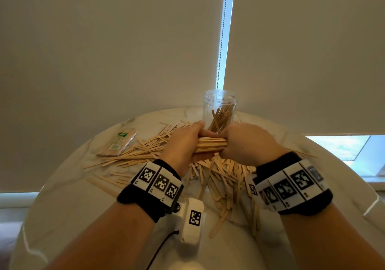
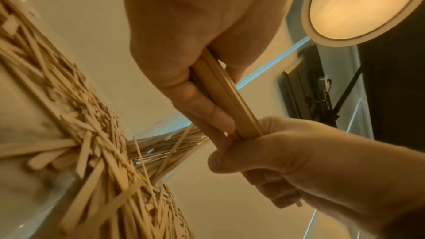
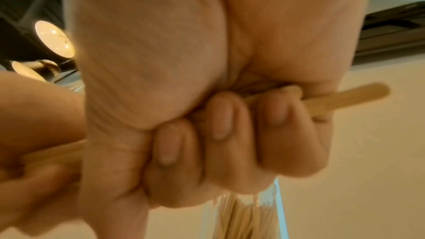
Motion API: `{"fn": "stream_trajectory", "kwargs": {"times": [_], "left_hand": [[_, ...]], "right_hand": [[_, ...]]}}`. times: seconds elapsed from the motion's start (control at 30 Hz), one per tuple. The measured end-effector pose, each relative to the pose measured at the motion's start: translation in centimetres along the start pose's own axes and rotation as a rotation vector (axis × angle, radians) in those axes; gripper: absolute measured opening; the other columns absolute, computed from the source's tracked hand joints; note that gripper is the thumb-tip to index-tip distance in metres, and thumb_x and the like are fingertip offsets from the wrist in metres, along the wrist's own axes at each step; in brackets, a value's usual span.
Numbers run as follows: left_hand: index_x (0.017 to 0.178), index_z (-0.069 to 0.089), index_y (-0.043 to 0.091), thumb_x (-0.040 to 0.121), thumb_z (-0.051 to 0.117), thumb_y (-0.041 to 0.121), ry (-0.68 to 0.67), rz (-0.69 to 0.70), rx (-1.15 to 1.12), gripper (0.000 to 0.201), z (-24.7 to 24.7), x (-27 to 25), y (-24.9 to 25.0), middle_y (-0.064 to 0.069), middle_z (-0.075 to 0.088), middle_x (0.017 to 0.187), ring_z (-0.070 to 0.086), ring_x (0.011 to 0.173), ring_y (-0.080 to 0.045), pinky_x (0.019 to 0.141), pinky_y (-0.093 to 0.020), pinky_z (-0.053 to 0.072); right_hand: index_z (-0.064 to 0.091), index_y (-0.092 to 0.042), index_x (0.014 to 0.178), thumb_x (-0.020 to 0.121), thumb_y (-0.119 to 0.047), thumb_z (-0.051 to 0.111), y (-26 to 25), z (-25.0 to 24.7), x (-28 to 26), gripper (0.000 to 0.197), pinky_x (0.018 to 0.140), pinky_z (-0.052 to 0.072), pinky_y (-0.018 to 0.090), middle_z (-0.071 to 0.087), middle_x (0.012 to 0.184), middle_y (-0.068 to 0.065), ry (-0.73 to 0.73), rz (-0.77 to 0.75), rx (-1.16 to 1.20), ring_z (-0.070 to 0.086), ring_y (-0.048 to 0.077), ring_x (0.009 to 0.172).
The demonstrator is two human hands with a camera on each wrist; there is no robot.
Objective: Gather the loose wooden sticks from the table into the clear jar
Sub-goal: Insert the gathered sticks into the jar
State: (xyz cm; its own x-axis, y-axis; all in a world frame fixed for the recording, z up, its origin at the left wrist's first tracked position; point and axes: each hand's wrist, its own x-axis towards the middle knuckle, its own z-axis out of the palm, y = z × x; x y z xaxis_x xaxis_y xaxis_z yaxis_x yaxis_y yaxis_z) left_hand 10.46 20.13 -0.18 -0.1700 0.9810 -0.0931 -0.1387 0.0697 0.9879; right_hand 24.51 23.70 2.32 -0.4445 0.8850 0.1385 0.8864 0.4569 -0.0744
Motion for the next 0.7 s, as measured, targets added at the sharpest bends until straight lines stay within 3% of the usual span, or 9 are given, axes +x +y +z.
{"fn": "stream_trajectory", "kwargs": {"times": [0.07,0.17,0.33,0.47,0.57,0.7], "left_hand": [[0.093,0.074,0.008,0.092,0.063,0.048,0.005,0.041,0.112,0.041,-0.1,0.1,-0.2,-0.008,0.075,0.077,0.067,0.054,-0.016,0.047,-0.025,0.051],[0.086,0.072,0.007,0.085,0.074,0.044,0.002,0.106,0.160,0.036,-0.4,0.5,-0.9,-0.005,0.064,0.065,0.047,0.038,-0.010,0.037,-0.019,0.033],[0.074,0.069,0.010,0.083,0.078,0.037,0.077,0.104,0.046,0.029,-1.0,0.7,-0.9,0.001,0.061,0.053,0.042,0.035,-0.009,0.036,-0.019,0.032],[0.076,0.071,0.013,0.082,0.078,0.039,0.099,0.091,0.012,0.028,-1.3,1.1,-1.1,-0.009,0.066,0.071,0.044,0.039,-0.010,0.037,-0.019,0.034],[0.087,0.070,0.007,0.084,0.077,0.037,0.073,0.088,0.002,0.031,-0.9,1.1,-1.3,-0.006,0.067,0.069,0.049,0.041,-0.011,0.036,-0.019,0.034],[0.083,0.065,0.009,0.089,0.072,0.034,0.106,0.129,-0.001,0.026,-1.1,1.1,-1.0,-0.001,0.066,0.062,0.049,0.038,-0.011,0.035,-0.018,0.035]], "right_hand": [[0.073,-0.035,0.100,0.080,-0.041,0.070,0.5,-0.4,0.0,0.021,0.073,0.057,0.036,0.066,0.077,-0.011,-0.018,0.011,0.012,0.063,0.011,0.073],[0.070,-0.035,0.098,0.081,-0.042,0.071,0.5,-0.6,-0.2,0.019,0.072,0.054,0.033,0.064,0.078,-0.011,0.017,-0.009,-0.015,0.061,0.011,0.075],[0.055,-0.035,0.086,0.076,-0.058,0.074,0.8,-1.2,-0.5,0.031,0.084,0.048,0.036,0.058,0.077,-0.013,0.100,0.027,-0.090,0.057,0.010,0.080],[0.062,-0.027,0.085,0.081,-0.037,0.079,1.8,-2.1,-0.8,0.019,0.058,0.039,0.020,0.062,0.079,-0.009,0.036,0.023,0.133,0.055,0.003,0.069],[0.063,-0.030,0.083,0.080,-0.033,0.079,1.2,-1.6,-0.5,0.017,0.056,0.036,0.019,0.063,0.079,-0.010,0.031,-0.044,0.200,0.057,0.004,0.069],[0.067,-0.032,0.087,0.076,-0.048,0.078,0.5,-0.9,-0.2,0.023,0.060,0.043,0.021,0.064,0.076,-0.011,0.041,-0.105,0.150,0.059,0.003,0.069]]}}
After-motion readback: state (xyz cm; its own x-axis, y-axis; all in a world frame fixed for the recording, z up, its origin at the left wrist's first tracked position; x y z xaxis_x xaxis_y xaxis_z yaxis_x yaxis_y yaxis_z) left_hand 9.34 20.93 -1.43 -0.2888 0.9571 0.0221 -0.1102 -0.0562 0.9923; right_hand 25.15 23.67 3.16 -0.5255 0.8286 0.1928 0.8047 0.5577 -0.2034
